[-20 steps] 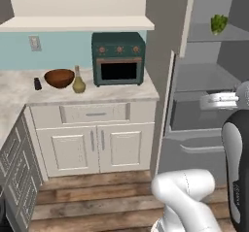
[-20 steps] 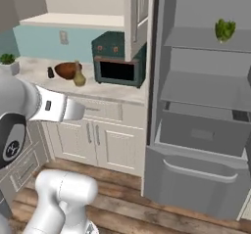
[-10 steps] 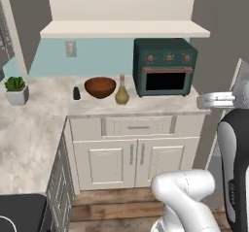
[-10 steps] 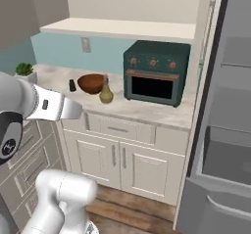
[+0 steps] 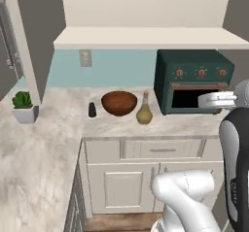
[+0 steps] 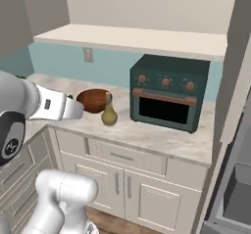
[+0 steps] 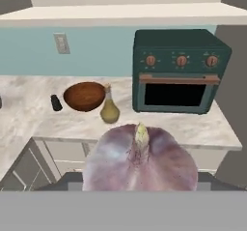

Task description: Retrieve the bottle and the shaker from the cabinet and place them next to the mixing bowl on the counter. Then add garlic from the fridge to the mixing bowl.

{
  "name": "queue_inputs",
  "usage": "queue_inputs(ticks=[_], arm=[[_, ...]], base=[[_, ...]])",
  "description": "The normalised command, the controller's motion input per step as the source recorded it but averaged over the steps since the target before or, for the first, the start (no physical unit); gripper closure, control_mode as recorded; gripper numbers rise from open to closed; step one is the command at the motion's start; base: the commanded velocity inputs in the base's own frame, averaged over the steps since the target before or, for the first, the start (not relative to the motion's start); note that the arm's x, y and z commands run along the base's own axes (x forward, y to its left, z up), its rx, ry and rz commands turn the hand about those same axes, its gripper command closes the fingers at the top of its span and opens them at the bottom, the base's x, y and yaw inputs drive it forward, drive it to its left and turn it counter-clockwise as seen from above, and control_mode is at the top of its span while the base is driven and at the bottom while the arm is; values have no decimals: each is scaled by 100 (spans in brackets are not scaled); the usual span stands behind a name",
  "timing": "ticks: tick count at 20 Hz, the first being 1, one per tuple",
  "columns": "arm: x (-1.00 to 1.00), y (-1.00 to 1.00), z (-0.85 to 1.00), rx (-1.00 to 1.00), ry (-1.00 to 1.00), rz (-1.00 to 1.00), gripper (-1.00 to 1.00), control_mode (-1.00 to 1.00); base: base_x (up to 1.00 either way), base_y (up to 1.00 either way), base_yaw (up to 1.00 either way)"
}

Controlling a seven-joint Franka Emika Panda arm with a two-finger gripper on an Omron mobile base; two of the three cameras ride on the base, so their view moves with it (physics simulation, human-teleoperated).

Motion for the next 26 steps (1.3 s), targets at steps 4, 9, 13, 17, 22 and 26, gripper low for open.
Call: queue_inputs(ticks=[4,9,13,17,22,26], arm=[[0,0,0,0,0,0,100,100],[0,0,0,0,0,0,100,100],[0,0,0,0,0,0,100,100],[0,0,0,0,0,0,100,100],[0,0,0,0,0,0,100,100],[0,0,0,0,0,0,100,100]], base=[[27,35,-10],[19,78,-23],[84,49,-4],[99,6,9],[61,0,8],[0,0,0]])
